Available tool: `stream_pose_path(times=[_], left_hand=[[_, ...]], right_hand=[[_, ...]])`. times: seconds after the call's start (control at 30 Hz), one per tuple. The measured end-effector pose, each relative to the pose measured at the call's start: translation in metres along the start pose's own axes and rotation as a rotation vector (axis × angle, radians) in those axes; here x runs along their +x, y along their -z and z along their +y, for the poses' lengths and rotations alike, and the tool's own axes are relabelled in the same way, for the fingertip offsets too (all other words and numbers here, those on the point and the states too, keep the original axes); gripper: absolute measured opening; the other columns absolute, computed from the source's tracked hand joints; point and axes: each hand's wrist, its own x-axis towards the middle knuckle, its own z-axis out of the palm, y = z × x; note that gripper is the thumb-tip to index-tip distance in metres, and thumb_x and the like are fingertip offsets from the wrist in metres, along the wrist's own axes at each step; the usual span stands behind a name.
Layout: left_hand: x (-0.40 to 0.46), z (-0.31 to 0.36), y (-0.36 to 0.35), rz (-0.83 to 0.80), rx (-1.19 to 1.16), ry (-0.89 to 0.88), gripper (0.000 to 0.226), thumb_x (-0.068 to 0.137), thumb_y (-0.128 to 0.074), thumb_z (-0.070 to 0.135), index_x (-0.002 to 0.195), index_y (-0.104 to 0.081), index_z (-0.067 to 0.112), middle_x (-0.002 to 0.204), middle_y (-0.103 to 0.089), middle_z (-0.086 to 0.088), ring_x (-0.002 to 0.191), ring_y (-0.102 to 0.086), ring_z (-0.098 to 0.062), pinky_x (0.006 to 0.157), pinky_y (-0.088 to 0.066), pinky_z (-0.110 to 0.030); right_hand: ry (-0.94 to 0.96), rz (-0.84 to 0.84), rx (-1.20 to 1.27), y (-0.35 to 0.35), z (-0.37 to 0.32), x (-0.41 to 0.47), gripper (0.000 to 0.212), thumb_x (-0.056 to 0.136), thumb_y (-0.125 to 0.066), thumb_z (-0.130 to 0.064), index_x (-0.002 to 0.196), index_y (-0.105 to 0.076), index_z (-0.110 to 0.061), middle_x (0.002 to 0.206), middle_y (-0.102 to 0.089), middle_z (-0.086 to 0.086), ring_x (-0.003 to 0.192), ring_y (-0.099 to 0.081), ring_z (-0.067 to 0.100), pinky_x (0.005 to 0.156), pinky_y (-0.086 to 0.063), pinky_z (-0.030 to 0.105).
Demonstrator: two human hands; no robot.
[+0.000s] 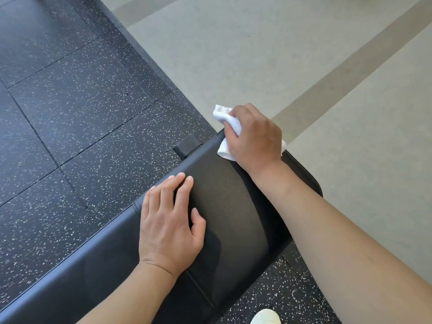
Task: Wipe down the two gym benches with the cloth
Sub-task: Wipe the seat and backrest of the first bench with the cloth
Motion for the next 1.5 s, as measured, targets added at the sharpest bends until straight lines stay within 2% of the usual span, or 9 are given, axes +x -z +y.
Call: stream_pose_path(times=[0.27,0.37,0.53,0.8,0.93,1.03,1.17,1.3,1.5], left_hand=[[-0.001,0.000,0.000,0.002,0.003,0.000,0.058,0.089,-0.052,0.030,0.142,-0.058,0.009,0.144,-0.054,-0.010,0.131,-0.051,-0.037,0.117,-0.038,-0.052],[0.000,-0.001,-0.001,0.003,-0.001,0.000,0.058,0.089,-0.053,0.030,0.142,-0.058,0.008,0.144,-0.055,-0.010,0.131,-0.051,-0.037,0.117,-0.039,-0.052],[-0.001,-0.001,-0.001,0.006,-0.003,-0.003,0.058,0.090,-0.052,0.030,0.144,-0.057,0.008,0.144,-0.054,-0.010,0.130,-0.050,-0.037,0.117,-0.039,-0.053],[0.000,-0.003,-0.001,0.006,0.003,-0.011,0.059,0.090,-0.051,0.031,0.144,-0.056,0.009,0.144,-0.053,-0.011,0.130,-0.051,-0.039,0.118,-0.037,-0.050],[0.000,0.000,-0.002,0.006,0.022,-0.004,0.059,0.090,-0.049,0.033,0.143,-0.056,0.010,0.145,-0.053,-0.010,0.131,-0.050,-0.039,0.117,-0.034,-0.048],[0.001,0.001,-0.001,-0.004,0.025,0.003,0.060,0.090,-0.047,0.035,0.144,-0.056,0.010,0.146,-0.052,-0.010,0.130,-0.049,-0.039,0.116,-0.035,-0.049],[0.000,0.003,0.000,0.000,0.025,0.016,0.061,0.091,-0.045,0.036,0.143,-0.057,0.008,0.146,-0.052,-0.011,0.129,-0.049,-0.040,0.115,-0.034,-0.050],[0.000,0.002,-0.001,0.019,0.013,0.008,0.059,0.091,-0.046,0.035,0.143,-0.057,0.008,0.145,-0.053,-0.011,0.128,-0.050,-0.040,0.115,-0.036,-0.051],[0.001,-0.001,-0.001,0.002,-0.009,-0.001,0.059,0.092,-0.046,0.034,0.143,-0.057,0.007,0.145,-0.053,-0.012,0.129,-0.051,-0.041,0.117,-0.037,-0.052]], right_hand=[[0.085,-0.072,0.011,0.032,0.016,-0.059,0.014,0.093,-0.063,-0.029,0.099,-0.068,-0.018,0.087,-0.053,-0.002,0.070,-0.053,0.021,0.054,-0.035,0.031],[0.104,-0.117,-0.020,0.058,0.044,-0.097,0.018,0.095,-0.059,-0.032,0.106,-0.072,-0.026,0.087,-0.050,-0.006,0.071,-0.050,0.017,0.056,-0.031,0.025],[0.136,-0.137,-0.051,0.084,0.079,-0.128,0.021,0.100,-0.055,-0.034,0.109,-0.073,-0.034,0.088,-0.051,-0.008,0.071,-0.052,0.016,0.054,-0.038,0.026],[0.056,-0.101,-0.007,0.028,0.014,-0.032,0.011,0.091,-0.065,-0.028,0.096,-0.065,-0.019,0.091,-0.060,-0.001,0.073,-0.060,0.028,0.053,-0.035,0.031],[0.069,-0.153,-0.045,0.006,-0.012,0.004,0.016,0.096,-0.058,-0.033,0.103,-0.063,-0.020,0.101,-0.061,0.002,0.084,-0.063,0.030,0.059,-0.031,0.033],[0.085,-0.162,0.008,0.018,-0.009,-0.016,0.019,0.097,-0.058,-0.032,0.109,-0.064,-0.019,0.103,-0.061,0.002,0.089,-0.064,0.029,0.062,-0.040,0.036],[0.151,-0.198,0.076,0.055,0.018,-0.082,0.014,0.094,-0.063,-0.029,0.100,-0.064,-0.016,0.093,-0.057,0.000,0.077,-0.058,0.024,0.057,-0.049,0.040],[0.147,-0.206,0.055,0.083,0.059,-0.132,0.010,0.092,-0.061,-0.029,0.097,-0.065,-0.021,0.086,-0.051,-0.007,0.068,-0.050,0.017,0.052,-0.044,0.030],[0.134,-0.197,-0.002,0.082,0.061,-0.124,0.007,0.090,-0.062,-0.028,0.092,-0.066,-0.023,0.082,-0.050,-0.007,0.063,-0.048,0.017,0.047,-0.040,0.029]])
